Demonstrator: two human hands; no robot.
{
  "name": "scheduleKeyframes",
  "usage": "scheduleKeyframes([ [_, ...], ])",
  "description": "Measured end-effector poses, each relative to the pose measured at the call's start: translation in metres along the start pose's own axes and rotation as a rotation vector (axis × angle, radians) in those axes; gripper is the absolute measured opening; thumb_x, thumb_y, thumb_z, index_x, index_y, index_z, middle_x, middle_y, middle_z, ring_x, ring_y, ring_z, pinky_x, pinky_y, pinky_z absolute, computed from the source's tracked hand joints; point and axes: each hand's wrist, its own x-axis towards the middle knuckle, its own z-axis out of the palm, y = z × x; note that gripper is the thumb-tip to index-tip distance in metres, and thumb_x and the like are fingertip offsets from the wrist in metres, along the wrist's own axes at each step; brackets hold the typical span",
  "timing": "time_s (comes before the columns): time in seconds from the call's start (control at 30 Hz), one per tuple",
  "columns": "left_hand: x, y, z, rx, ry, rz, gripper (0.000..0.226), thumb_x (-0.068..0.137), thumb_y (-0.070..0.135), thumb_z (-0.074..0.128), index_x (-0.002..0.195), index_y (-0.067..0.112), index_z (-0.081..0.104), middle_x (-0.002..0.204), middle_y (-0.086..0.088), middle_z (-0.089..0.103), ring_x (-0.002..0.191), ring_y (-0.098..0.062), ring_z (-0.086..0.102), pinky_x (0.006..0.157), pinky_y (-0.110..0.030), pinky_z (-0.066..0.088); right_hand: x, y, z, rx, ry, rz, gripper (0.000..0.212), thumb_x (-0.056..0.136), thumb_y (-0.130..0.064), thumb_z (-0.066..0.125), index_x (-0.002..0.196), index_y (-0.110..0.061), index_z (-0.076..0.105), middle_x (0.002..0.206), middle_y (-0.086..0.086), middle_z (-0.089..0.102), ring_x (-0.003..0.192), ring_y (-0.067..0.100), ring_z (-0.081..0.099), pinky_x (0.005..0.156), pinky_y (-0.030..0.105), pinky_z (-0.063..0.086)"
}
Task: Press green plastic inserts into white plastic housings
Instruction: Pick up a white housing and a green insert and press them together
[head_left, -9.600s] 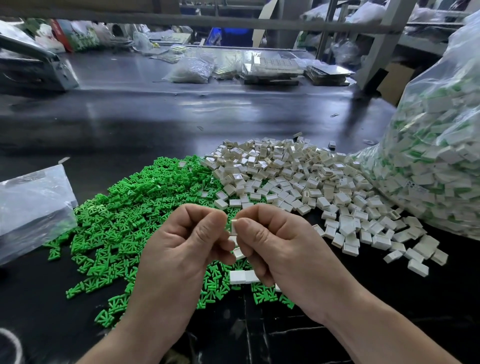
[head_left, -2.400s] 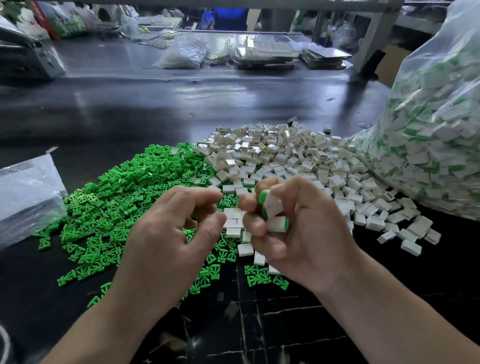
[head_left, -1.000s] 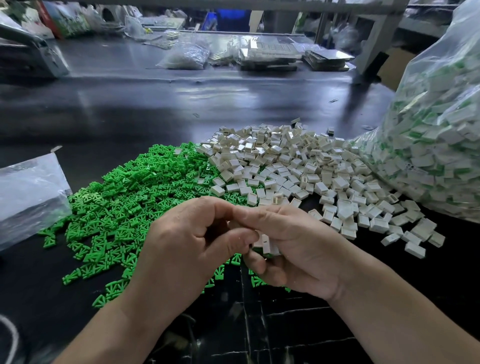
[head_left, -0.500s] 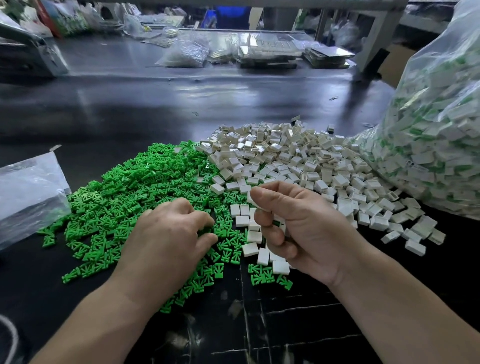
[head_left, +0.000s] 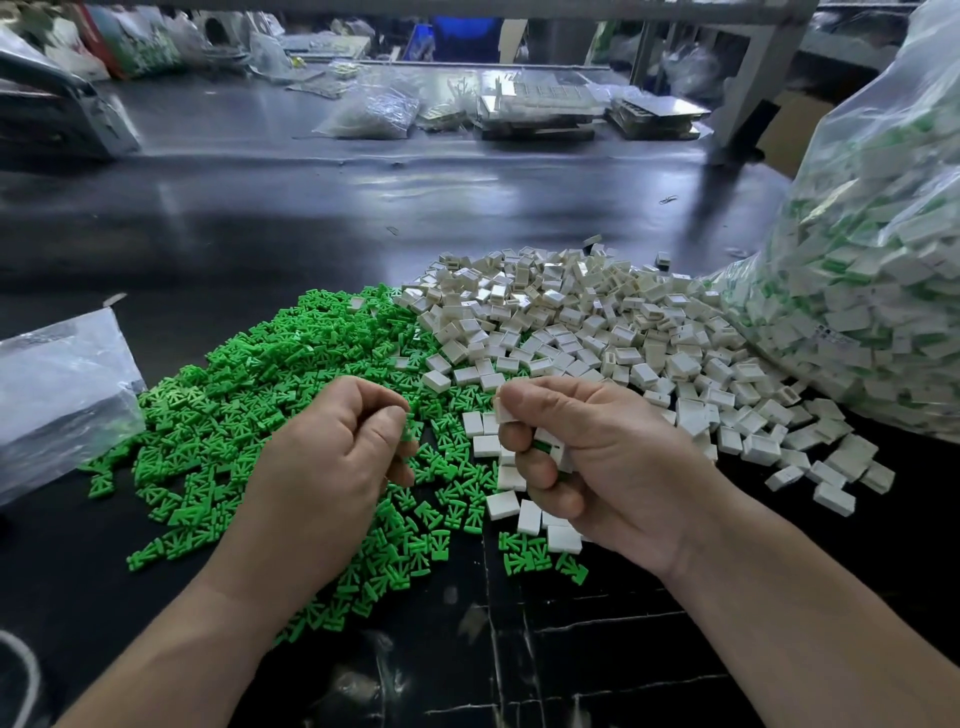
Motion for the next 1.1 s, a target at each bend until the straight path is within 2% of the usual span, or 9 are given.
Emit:
scheduleKeyframes([
  [0.1,-0.002,0.009,0.002,-0.479,-0.066,-0.188,0.013,0.088,0.023,0.061,0.089,0.030,0.072,0.081,-0.007,0.073,0.069,-0.019,0.071,0.060,-0.023,0.056,-0.001,0.003,0.002,-0.006,-0.028,-0.024,0.010,0.093,-0.014,0.066,0.086,-0.009,0.071,0.075,0.007,0.061,0.049,0.011,0.049,0.036,0.019,0.037],
  [0.2,-0.001,0.015,0.002,-0.699,-0.112,-0.240,0.020,0.072,0.022,0.066,0.089,0.021,0.076,0.087,-0.016,0.074,0.075,-0.025,0.073,0.060,-0.025,0.056,-0.001,0.005,0.004,-0.003,-0.038,-0.031,0.011,0.093,-0.012,0.066,0.100,-0.005,0.070,0.078,0.009,0.067,0.050,0.012,0.052,0.036,0.020,0.038],
  [0.33,-0.003,0.019,0.003,-0.752,-0.130,-0.223,0.016,0.066,0.025,0.073,0.081,0.023,0.074,0.092,-0.020,0.074,0.081,-0.031,0.073,0.058,-0.027,0.057,-0.002,0.004,0.004,-0.074,-0.061,-0.084,0.009,0.093,-0.019,0.068,0.087,-0.014,0.073,0.076,0.006,0.066,0.047,0.011,0.050,0.035,0.019,0.036],
  [0.43,-0.004,0.019,0.003,-0.734,-0.120,-0.202,0.017,0.067,0.031,0.075,0.080,0.020,0.074,0.088,-0.014,0.074,0.079,-0.027,0.073,0.057,-0.027,0.056,-0.003,0.005,0.007,-0.206,-0.054,-0.137,0.017,0.094,-0.026,0.069,0.077,-0.022,0.071,0.072,0.004,0.062,0.047,0.011,0.049,0.035,0.020,0.035],
  [0.53,-0.006,0.019,0.006,-0.769,-0.112,-0.210,0.020,0.066,0.029,0.078,0.081,0.017,0.074,0.073,-0.009,0.066,0.064,-0.018,0.064,0.052,-0.025,0.052,-0.005,0.007,0.009,-0.374,-0.044,-0.196,0.017,0.095,-0.031,0.069,0.079,-0.024,0.069,0.070,0.001,0.059,0.050,0.012,0.050,0.038,0.022,0.036],
  [0.67,-0.008,0.020,0.008,-0.831,-0.131,-0.187,0.030,0.064,0.035,0.089,0.082,0.016,0.074,0.073,-0.009,0.068,0.063,-0.019,0.065,0.051,-0.025,0.052,-0.009,0.008,0.009,-0.457,-0.060,-0.254,0.017,0.097,-0.033,0.066,0.081,-0.027,0.068,0.066,-0.003,0.057,0.049,0.009,0.050,0.039,0.021,0.037],
  [0.9,-0.012,0.021,0.006,-0.597,-0.079,-0.056,0.030,0.070,0.043,0.076,0.086,0.018,0.072,0.074,-0.011,0.069,0.066,-0.022,0.066,0.057,-0.026,0.053,-0.010,0.009,0.009,-0.570,-0.045,-0.376,0.015,0.099,-0.033,0.062,0.088,-0.024,0.066,0.064,0.001,0.053,0.049,0.009,0.049,0.042,0.017,0.038],
  [1.0,-0.012,0.025,0.004,-0.744,-0.144,-0.101,0.029,0.073,0.039,0.075,0.087,0.014,0.071,0.075,-0.013,0.067,0.063,-0.022,0.062,0.053,-0.027,0.050,-0.011,0.008,0.009,-0.557,-0.075,-0.387,0.016,0.099,-0.031,0.061,0.086,-0.025,0.066,0.065,-0.002,0.055,0.049,0.010,0.050,0.042,0.017,0.038],
  [1.1,-0.012,0.028,0.002,-0.940,-0.344,-0.223,0.036,0.077,0.034,0.075,0.104,0.011,0.070,0.066,-0.010,0.062,0.054,-0.019,0.057,0.045,-0.027,0.048,-0.011,0.007,0.008,-0.506,-0.135,-0.332,0.016,0.099,-0.029,0.062,0.085,-0.021,0.067,0.065,-0.003,0.056,0.047,0.009,0.048,0.038,0.019,0.036],
])
